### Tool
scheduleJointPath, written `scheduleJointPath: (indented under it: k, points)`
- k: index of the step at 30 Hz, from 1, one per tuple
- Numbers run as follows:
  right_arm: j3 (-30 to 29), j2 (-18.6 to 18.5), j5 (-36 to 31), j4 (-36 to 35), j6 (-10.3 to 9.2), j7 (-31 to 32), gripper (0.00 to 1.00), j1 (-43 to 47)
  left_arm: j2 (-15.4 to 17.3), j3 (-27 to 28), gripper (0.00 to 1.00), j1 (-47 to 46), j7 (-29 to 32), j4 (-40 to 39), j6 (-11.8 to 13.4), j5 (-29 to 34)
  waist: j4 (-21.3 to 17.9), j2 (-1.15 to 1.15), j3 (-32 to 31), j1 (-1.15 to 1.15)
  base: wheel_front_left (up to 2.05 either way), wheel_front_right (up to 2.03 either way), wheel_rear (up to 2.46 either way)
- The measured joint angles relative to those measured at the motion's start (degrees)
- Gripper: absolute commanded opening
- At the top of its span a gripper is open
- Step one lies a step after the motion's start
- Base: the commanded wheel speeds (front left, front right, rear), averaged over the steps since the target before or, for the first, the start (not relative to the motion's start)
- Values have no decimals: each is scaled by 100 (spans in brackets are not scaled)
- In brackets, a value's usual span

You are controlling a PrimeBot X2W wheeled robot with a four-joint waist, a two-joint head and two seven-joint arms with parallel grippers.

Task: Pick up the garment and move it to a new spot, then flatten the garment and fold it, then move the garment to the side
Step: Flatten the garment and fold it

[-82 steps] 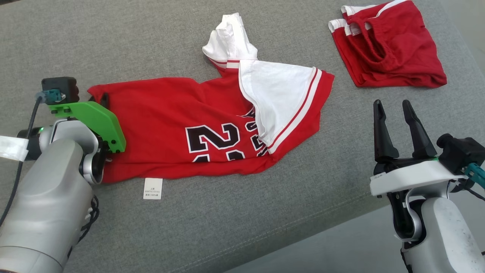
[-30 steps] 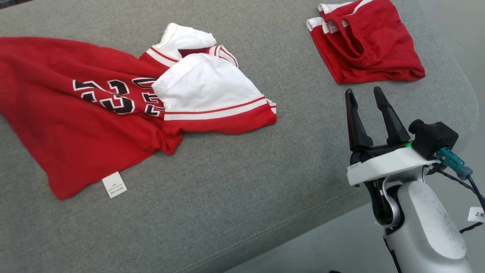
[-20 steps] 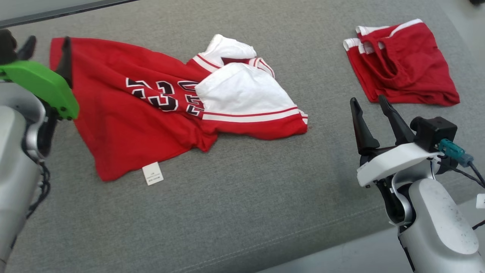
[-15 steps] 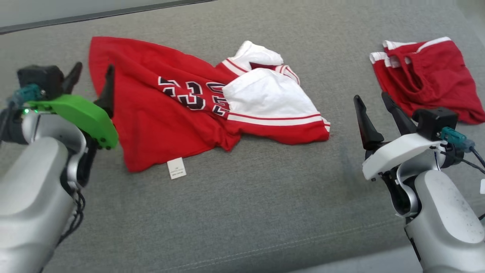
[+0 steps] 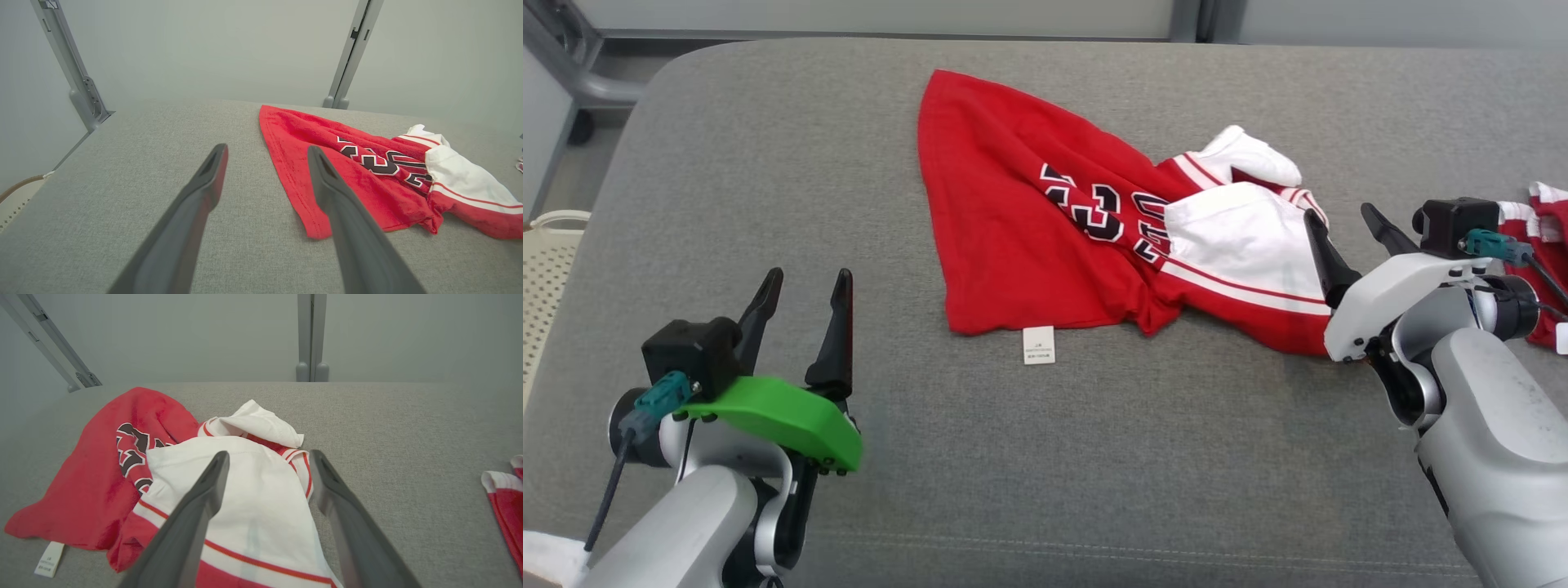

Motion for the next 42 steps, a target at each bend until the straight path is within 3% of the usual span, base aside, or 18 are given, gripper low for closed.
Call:
scheduleJointPath:
  k: [8,15,26,28,29,31,38,40,42]
  points:
    - [-79,-135,24,1117,0,68,100,-465,-91,-8,100,494,-212,-610,345,-8,493,0,-15,0,0,0,0]
    - [-51,-212,29,1826,0,30,100,-682,-153,-82,100,554,-255,-722,386,9,646,0,137,0,0,0,0]
    - [166,-221,237,2307,0,-49,100,-872,-162,-113,100,553,-254,-798,409,51,625,0,271,0,0,0,0]
    - [307,-210,293,2292,0,-131,79,-872,-158,-114,100,553,-254,-806,432,51,587,0,275,0,0,0,0]
    - [354,-200,314,2275,0,-166,63,-872,-154,-112,100,554,-254,-812,450,49,570,0,274,0,0,0,0]
    - [464,-174,356,2210,0,-212,50,-861,-142,-107,100,561,-255,-829,457,49,529,0,270,0,0,0,0]
    - [748,-126,599,2048,0,-208,44,-763,-94,-84,100,599,-256,-878,499,46,395,0,285,0,0,0,0]
    - [783,-152,639,2048,0,-211,35,-764,-89,-85,100,599,-255,-887,499,45,379,0,298,0,0,0,0]
    - [832,-175,646,2053,0,-218,19,-766,-82,-86,100,599,-255,-889,499,45,370,0,304,0,0,0,0]
